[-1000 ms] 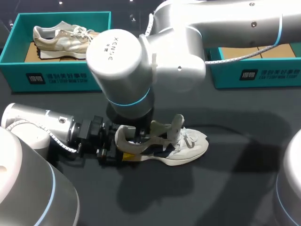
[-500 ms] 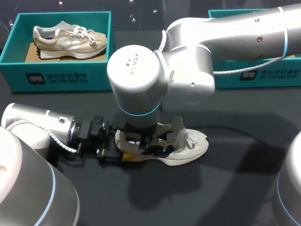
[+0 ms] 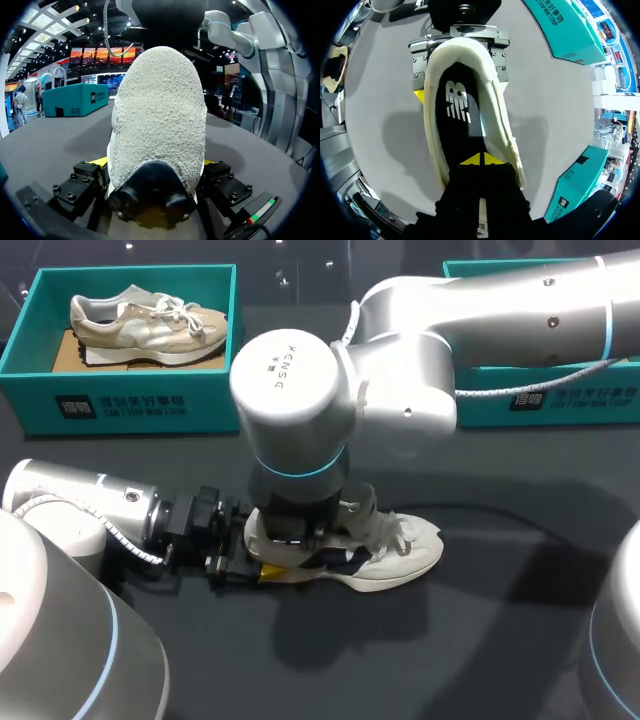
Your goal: Take the shoe out of the shoebox, open the shoe tongue, remove and reinsert the insole, then place the shoe into the shoebox
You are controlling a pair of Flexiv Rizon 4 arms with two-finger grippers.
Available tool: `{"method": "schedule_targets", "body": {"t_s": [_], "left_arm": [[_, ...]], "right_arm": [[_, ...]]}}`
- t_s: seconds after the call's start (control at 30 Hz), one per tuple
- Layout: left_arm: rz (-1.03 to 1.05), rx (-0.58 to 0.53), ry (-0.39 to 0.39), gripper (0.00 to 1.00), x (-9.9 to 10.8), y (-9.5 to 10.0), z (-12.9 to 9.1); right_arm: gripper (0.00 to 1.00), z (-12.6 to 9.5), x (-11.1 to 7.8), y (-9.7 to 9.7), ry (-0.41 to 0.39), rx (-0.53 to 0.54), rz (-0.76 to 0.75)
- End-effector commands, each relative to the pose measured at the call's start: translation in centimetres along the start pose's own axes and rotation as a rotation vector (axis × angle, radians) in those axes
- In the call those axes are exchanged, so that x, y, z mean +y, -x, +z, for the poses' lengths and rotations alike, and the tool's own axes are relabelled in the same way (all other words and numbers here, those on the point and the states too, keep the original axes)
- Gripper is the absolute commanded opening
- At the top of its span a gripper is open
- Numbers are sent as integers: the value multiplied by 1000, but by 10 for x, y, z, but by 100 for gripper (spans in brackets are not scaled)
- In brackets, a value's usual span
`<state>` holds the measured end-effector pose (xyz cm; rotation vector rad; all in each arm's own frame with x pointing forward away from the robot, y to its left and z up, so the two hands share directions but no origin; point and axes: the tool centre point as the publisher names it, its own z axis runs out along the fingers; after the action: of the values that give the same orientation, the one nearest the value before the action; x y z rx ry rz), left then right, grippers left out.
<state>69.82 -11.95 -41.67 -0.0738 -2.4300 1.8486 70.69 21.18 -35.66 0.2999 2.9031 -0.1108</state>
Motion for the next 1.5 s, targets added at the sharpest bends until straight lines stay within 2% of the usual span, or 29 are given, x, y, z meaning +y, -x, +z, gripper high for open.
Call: {"method": "schedule_targets", "body": {"t_s": [0.03, 0.17, 0.33, 0.43, 0.6, 0.87, 1.1, 1.27, 1.33, 1.4, 1.47, 1.5], "left_arm": [[1, -3, 1, 0, 2, 1, 0], [1, -3, 1, 0, 2, 1, 0], [1, -3, 1, 0, 2, 1, 0], [1, -3, 1, 0, 2, 1, 0], [1, -3, 1, 0, 2, 1, 0], [1, -3, 1, 0, 2, 1, 0], [1, -3, 1, 0, 2, 1, 0], [1, -3, 1, 0, 2, 1, 0], [1, -3, 1, 0, 2, 1, 0], [1, -3, 1, 0, 2, 1, 0], [1, -3, 1, 0, 2, 1, 0], [1, -3, 1, 0, 2, 1, 0]], "right_arm": [[0, 2, 8, 3, -16, 4, -17], [0, 11, 5, 4, -10, 15, -25], [1, 19, -10, 0, -7, 17, -2], [12, 20, -17, -2, -12, 17, 18], [25, 21, -23, -1, -12, 15, 28], [37, 33, -15, 6, 25, 22, -25], [42, 49, -4, 6, 47, 90, -100], [41, 58, -4, -6, 50, 158, -113], [38, 62, -5, -13, 48, 190, -116], [24, 64, -5, -17, 45, 211, -113], [0, 64, -6, -20, 42, 220, -111], [0, 64, -7, -21, 43, 224, -108]]}}
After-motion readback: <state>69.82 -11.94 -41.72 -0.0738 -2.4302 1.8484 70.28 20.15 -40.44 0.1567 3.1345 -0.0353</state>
